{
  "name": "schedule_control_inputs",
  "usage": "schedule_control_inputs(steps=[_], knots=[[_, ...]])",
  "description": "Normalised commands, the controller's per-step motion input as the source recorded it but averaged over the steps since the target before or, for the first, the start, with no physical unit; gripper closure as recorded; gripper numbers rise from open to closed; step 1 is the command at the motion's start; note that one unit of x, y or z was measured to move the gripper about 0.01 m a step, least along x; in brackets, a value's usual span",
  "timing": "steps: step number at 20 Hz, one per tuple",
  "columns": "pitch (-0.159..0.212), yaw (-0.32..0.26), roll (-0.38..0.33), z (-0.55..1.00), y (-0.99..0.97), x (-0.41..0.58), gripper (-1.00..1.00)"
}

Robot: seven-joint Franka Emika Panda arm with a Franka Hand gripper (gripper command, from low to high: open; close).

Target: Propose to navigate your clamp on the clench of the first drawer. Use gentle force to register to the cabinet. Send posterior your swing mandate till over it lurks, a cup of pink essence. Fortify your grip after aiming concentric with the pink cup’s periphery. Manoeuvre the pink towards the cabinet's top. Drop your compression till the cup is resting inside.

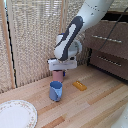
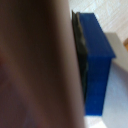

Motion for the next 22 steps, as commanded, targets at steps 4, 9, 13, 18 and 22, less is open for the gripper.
schedule_control_inputs(steps=[4,9,13,18,22], knots=[[0.054,-0.015,0.075,0.91,0.00,-0.440,1.00],[0.060,-0.002,0.048,0.95,0.00,-0.417,1.00],[0.019,-0.029,0.031,1.00,0.00,-0.244,1.00],[0.000,-0.106,0.027,1.00,0.00,-0.233,1.00],[-0.008,-0.225,0.010,0.99,0.00,-0.161,1.00]])
